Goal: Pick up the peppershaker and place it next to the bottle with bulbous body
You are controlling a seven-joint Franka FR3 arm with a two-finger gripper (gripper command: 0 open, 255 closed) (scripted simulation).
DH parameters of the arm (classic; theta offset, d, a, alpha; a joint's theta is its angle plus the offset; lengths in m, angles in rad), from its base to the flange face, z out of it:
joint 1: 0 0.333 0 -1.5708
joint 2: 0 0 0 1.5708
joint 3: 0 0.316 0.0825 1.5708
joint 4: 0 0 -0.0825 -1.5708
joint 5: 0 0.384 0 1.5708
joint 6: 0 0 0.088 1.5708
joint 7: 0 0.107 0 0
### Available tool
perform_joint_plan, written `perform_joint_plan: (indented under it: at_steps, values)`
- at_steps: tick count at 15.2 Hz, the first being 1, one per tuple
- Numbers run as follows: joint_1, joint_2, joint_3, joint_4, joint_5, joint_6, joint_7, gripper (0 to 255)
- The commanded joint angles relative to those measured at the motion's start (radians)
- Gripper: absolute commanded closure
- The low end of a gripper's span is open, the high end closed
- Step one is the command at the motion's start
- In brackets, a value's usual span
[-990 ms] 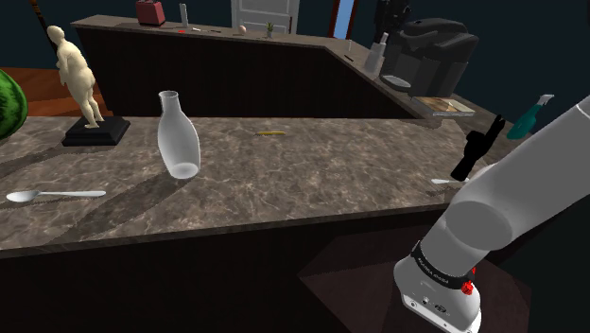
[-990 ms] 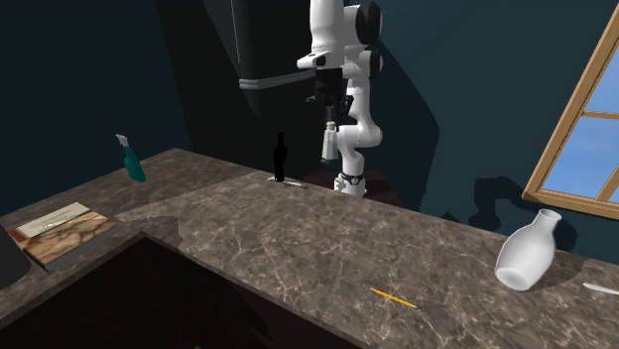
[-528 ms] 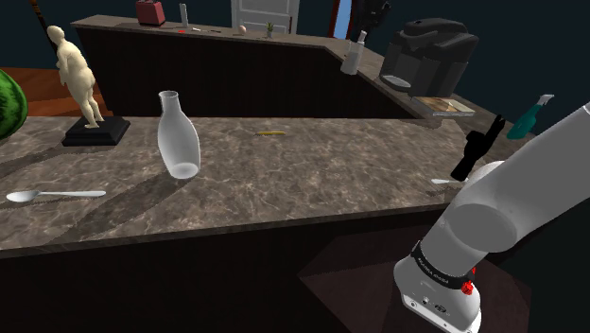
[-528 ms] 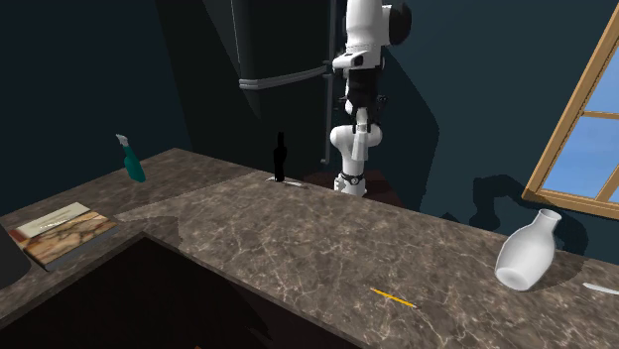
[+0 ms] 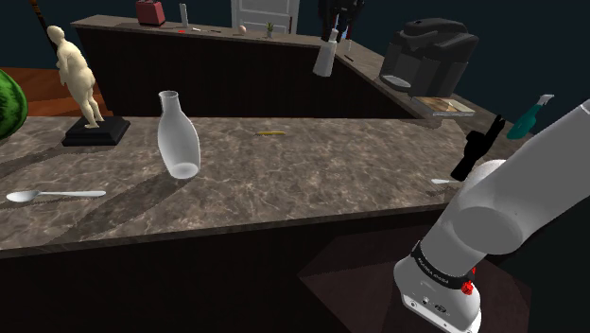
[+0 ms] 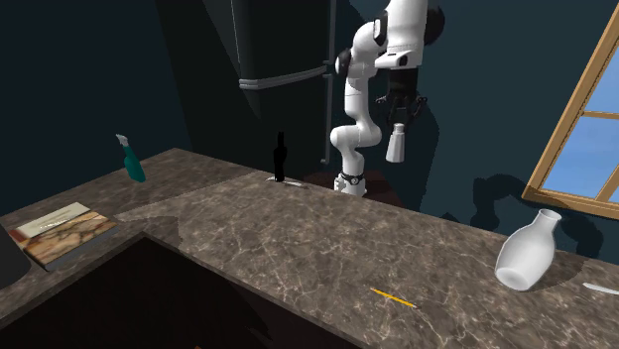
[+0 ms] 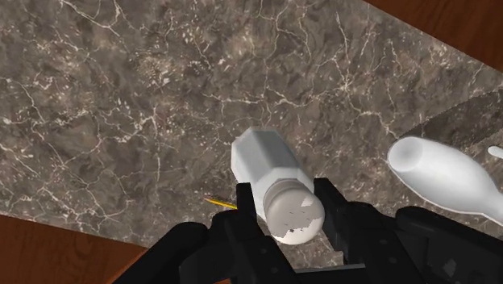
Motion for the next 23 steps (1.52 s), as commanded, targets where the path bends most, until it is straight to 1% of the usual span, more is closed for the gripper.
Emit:
perform_joint_plan:
  at_steps: [1,7,13,18,21,23]
  values:
    - [0.018,0.020,0.032,0.016,0.005,0.006,0.050,255]
    - [0.070,0.092,0.124,0.088,0.011,0.013,0.193,255]
    - [0.127,0.202,0.208,0.211,-0.002,0.006,0.334,255]
    - [0.184,0.328,0.271,0.361,-0.035,-0.018,0.451,255]
    - [0.228,0.422,0.303,0.481,-0.065,-0.046,0.520,255]
    - [0.262,0.496,0.322,0.580,-0.090,-0.074,0.563,255]
